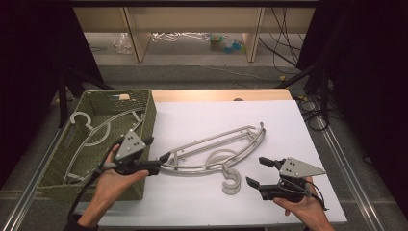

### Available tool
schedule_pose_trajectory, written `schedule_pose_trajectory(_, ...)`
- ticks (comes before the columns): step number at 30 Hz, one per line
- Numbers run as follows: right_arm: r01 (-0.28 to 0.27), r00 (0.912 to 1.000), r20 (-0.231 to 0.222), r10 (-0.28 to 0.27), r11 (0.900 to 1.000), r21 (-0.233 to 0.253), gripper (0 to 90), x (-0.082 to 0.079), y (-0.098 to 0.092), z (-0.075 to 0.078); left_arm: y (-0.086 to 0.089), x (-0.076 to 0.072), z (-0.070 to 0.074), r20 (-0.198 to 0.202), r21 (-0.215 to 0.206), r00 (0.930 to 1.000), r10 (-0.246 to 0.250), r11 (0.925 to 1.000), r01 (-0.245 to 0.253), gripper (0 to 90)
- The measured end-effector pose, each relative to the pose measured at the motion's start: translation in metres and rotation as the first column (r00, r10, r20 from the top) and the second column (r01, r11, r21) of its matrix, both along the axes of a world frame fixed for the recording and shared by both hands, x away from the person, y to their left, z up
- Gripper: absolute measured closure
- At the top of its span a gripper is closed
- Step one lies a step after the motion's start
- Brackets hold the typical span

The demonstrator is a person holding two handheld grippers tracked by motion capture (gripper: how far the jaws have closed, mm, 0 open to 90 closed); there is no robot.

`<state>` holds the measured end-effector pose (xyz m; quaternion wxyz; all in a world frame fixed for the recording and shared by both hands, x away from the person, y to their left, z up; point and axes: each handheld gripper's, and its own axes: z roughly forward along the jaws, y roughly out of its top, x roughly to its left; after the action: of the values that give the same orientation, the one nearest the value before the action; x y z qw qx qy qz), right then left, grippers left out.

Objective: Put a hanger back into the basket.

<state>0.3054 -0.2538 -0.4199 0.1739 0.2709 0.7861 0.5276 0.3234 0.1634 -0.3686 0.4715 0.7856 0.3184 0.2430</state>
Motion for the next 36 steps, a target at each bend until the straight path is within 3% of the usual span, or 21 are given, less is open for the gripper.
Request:
schedule_pose_trajectory(2,0.004,1.0000,0.001,-0.004,1.000,0.003,21.9,0.000,0.000,-0.001,-0.008,-0.008,-0.006,-0.001,-0.002,0.9998,-0.022,0.9998,0.022,25.0)
schedule_pose_trajectory(5,0.005,1.0000,-0.002,-0.005,1.000,-0.004,21.9,0.000,0.000,-0.001,-0.016,-0.020,-0.011,0.004,-0.040,0.9992,-0.040,0.9984,0.041,25.0)
schedule_pose_trajectory(9,0.000,1.0000,-0.001,0.000,1.000,-0.002,21.9,-0.001,0.001,-0.001,-0.020,-0.030,-0.015,-0.003,-0.041,0.9986,-0.053,0.9978,0.053,24.1)
schedule_pose_trajectory(10,-0.002,0.9998,0.019,0.002,1.000,-0.004,21.9,0.000,0.001,-0.001,-0.020,-0.034,-0.017,0.000,-0.026,0.9982,-0.059,0.9979,0.059,24.1)
schedule_pose_trajectory(13,0.000,0.9999,0.012,0.000,1.000,0.003,21.9,-0.001,0.003,-0.002,-0.022,-0.046,-0.019,-0.016,-0.033,0.9991,-0.038,0.9987,0.038,23.4)
schedule_pose_trajectory(16,0.006,1.0000,0.001,-0.006,1.000,-0.002,21.9,-0.002,0.003,-0.003,-0.022,-0.052,-0.021,0.004,-0.017,0.9999,-0.010,0.9998,0.010,23.3)
schedule_pose_trajectory(18,0.002,1.0000,-0.004,-0.002,1.000,-0.011,21.9,-0.002,0.002,-0.002,-0.021,-0.052,-0.023,0.012,-0.017,0.9999,-0.009,0.9998,0.009,22.5)
schedule_pose_trajectory(19,0.002,1.0000,-0.005,-0.002,1.000,-0.011,21.9,-0.002,0.002,-0.002,-0.021,-0.052,-0.028,0.001,-0.029,0.9999,-0.015,0.9995,0.015,22.6)
schedule_pose_trajectory(21,0.003,0.9998,0.018,-0.003,1.000,-0.009,21.9,-0.001,0.003,-0.003,-0.022,-0.049,-0.038,-0.022,-0.013,0.9995,-0.022,0.9997,0.022,23.1)
schedule_pose_trajectory(23,-0.005,1.0000,0.003,0.005,1.000,-0.012,21.9,-0.001,0.003,-0.004,-0.020,-0.046,-0.045,-0.027,-0.005,0.9995,-0.015,0.9999,0.015,23.0)
schedule_pose_trajectory(25,-0.005,0.9999,-0.013,0.005,1.000,-0.015,21.9,-0.001,0.004,-0.004,-0.017,-0.044,-0.051,-0.069,-0.059,0.9976,0.007,0.9982,-0.011,22.9)
schedule_pose_trajectory(26,-0.005,0.9999,-0.013,0.005,1.000,-0.015,21.9,-0.001,0.004,-0.004,-0.017,-0.044,-0.051,-0.069,-0.059,0.9976,0.007,0.9982,-0.011,22.7)
schedule_pose_trajectory(27,-0.005,0.9999,-0.010,0.005,1.000,-0.016,21.9,0.000,0.004,-0.003,-0.016,-0.043,-0.054,-0.090,-0.104,0.9959,0.001,0.9945,-0.011,22.7)
schedule_pose_trajectory(28,-0.001,0.9998,0.018,0.001,1.000,-0.018,21.9,0.002,0.003,-0.004,-0.016,-0.044,-0.056,-0.114,-0.123,0.9934,0.016,0.9919,-0.030,22.7)
schedule_pose_trajectory(29,-0.005,1.0000,0.007,0.005,1.000,-0.022,21.5,0.005,0.002,-0.005,-0.016,-0.044,-0.061,-0.131,-0.149,0.9913,0.009,0.9885,-0.029,22.8)
schedule_pose_trajectory(31,0.004,0.9998,0.017,-0.004,1.000,-0.027,20.9,0.007,0.001,-0.005,-0.017,-0.043,-0.064,-0.150,-0.148,0.9887,0.004,0.9886,-0.026,23.0)
schedule_pose_trajectory(33,-0.001,0.9998,0.019,0.001,0.999,-0.037,19.6,0.016,-0.001,-0.007,-0.019,-0.044,-0.066,-0.115,-0.103,0.9933,0.012,0.9944,-0.024,22.0)
schedule_pose_trajectory(36,-0.012,0.9996,0.023,0.013,0.997,-0.072,19.3,0.027,-0.003,-0.008,-0.020,-0.044,-0.067,-0.101,-0.109,0.9949,0.000,0.9940,-0.011,21.9)
